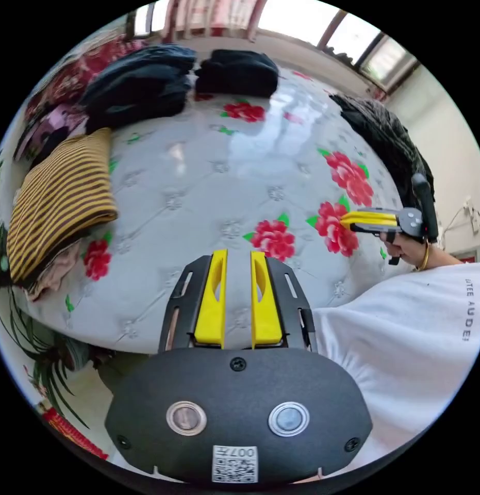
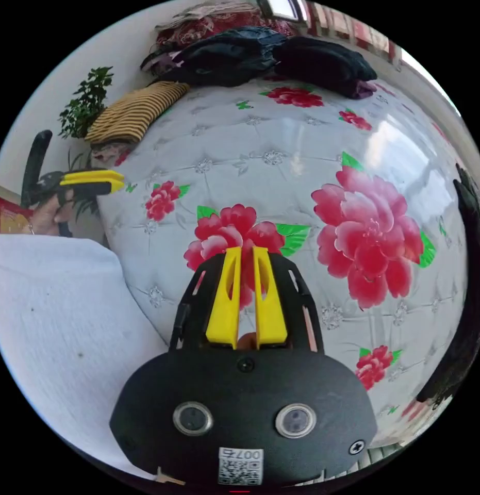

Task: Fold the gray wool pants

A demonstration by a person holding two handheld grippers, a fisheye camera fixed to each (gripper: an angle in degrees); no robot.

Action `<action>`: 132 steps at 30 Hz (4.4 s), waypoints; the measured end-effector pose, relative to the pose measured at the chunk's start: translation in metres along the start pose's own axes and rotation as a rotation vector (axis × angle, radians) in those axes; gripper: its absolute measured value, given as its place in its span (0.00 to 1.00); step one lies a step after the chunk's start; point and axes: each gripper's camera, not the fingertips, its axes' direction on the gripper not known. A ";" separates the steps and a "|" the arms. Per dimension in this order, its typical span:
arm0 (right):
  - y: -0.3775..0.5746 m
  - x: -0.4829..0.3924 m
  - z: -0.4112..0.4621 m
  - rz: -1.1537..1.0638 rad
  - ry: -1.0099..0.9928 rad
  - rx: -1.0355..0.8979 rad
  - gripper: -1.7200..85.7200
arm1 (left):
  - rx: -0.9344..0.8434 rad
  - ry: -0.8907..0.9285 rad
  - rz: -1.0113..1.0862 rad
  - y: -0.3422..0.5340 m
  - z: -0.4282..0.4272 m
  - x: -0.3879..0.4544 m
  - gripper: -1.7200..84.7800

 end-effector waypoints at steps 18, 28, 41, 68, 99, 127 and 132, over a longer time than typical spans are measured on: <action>0.195 0.554 -0.380 0.876 0.682 0.313 0.13 | -0.227 -0.185 0.104 -0.038 0.130 0.178 0.08; 0.163 0.604 -0.420 0.883 0.423 0.249 0.03 | -0.130 -0.111 -0.187 -0.021 0.116 0.146 0.08; -0.023 0.056 -0.538 -0.132 -0.235 0.753 0.02 | 0.284 0.221 -0.033 -0.025 -0.011 0.119 0.11; -0.239 0.162 -0.368 0.264 -0.228 0.278 0.10 | 0.337 0.082 -0.544 0.112 -0.150 -0.052 0.19; -0.126 0.174 -0.804 0.287 -0.041 0.681 0.07 | 0.238 0.315 -0.052 0.085 -0.310 -0.067 0.12; -0.047 0.345 -0.538 0.740 -0.033 0.326 0.05 | 0.102 0.010 -0.463 0.089 -0.186 -0.018 0.01; -0.070 0.283 -0.706 0.405 0.008 0.429 0.04 | 0.208 0.000 -0.487 0.100 -0.232 -0.030 0.01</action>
